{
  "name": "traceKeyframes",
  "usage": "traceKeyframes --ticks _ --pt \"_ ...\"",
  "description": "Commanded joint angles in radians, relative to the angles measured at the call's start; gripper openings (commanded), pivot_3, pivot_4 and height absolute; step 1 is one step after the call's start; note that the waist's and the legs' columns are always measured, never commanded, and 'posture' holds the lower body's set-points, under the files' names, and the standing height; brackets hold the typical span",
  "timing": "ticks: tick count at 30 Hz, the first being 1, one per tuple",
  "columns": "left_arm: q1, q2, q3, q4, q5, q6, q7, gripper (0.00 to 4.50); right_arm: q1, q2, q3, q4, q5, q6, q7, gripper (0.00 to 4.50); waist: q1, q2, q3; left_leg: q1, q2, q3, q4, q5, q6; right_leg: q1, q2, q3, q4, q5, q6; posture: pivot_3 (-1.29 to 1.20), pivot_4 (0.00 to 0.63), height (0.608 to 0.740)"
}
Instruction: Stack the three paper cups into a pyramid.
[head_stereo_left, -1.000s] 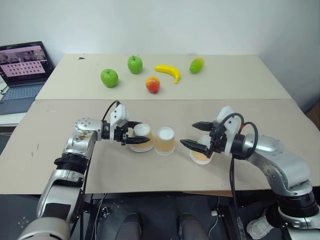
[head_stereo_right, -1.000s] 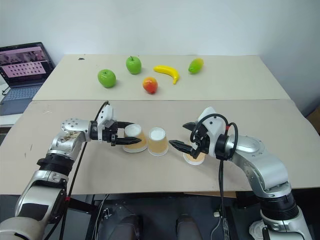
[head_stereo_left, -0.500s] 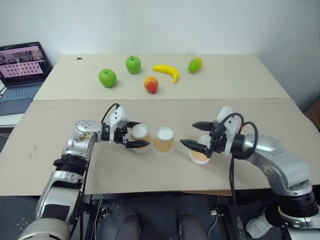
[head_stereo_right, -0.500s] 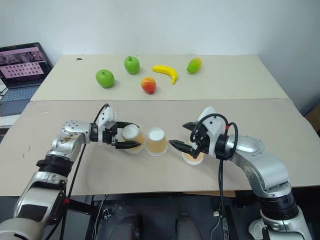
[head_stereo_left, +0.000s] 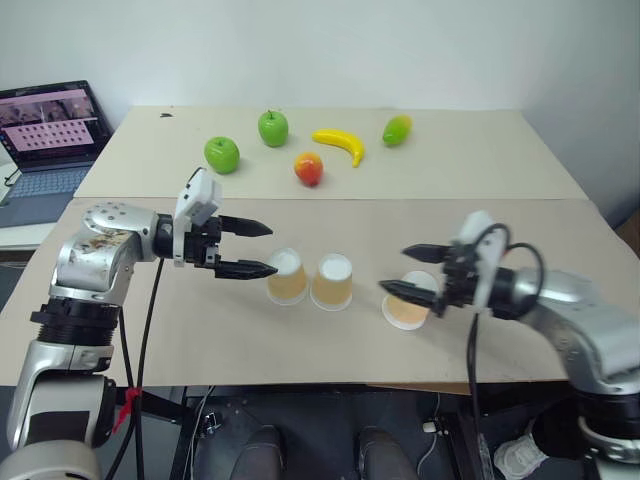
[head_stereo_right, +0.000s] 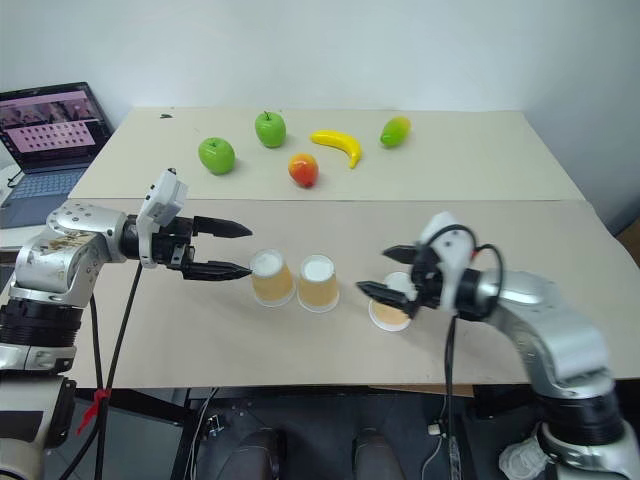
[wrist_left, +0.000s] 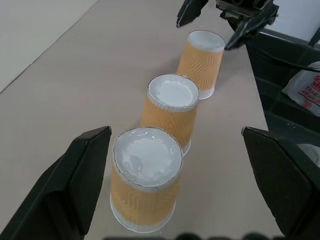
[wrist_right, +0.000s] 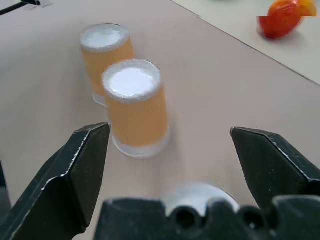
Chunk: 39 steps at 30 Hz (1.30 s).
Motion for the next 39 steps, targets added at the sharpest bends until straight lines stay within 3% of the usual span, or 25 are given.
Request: traceKeyframes --ticks 1,5,10,20,39 --pt "-0.003 0.019 0.025 -0.054 -0.024 0.013 0.013 4.47 0.075 -0.094 -0.177 0.034 0.021 -0.048 0.092 4.5 0.004 0.0 0.0 0.0 0.0 0.0 0.0 0.0 0.0 0.0 0.0 0.0 0.0 0.0 0.0 0.0 0.15 0.732" --pt "0.003 0.02 0.027 -0.067 -0.03 0.019 0.029 4.47 0.186 -0.155 -0.242 0.056 0.004 -0.077 0.166 4.5 0.004 0.0 0.0 0.002 0.001 0.001 0.0 0.0 0.0 0.0 0.001 0.001 0.001 0.0 0.0 0.0 0.15 0.732" --pt "-0.008 0.017 0.031 -0.063 -0.033 0.027 0.044 4.47 0.268 -0.168 -0.187 0.01 -0.028 -0.106 0.187 4.5 -0.005 0.0 0.0 0.003 0.001 0.002 0.0 0.0 0.0 0.002 0.001 0.002 0.001 0.0 0.0 0.0 0.15 0.732" --pt "-0.018 0.0 0.033 -0.066 -0.039 0.03 0.071 4.47 0.127 -0.091 -0.049 -0.041 -0.008 -0.079 0.103 4.5 -0.014 0.0 0.0 0.003 0.001 0.001 0.0 0.0 0.0 0.003 0.001 0.001 0.0 0.0 0.0 0.0 0.15 0.732" --pt "-0.02 0.009 0.039 -0.098 -0.075 0.053 0.1 4.47 0.052 -0.046 0.077 0.075 -0.075 -0.151 0.102 4.5 -0.014 0.0 0.0 0.003 0.001 0.001 0.0 0.0 0.0 0.003 0.001 0.001 0.0 0.0 0.0 0.0 0.15 0.732"
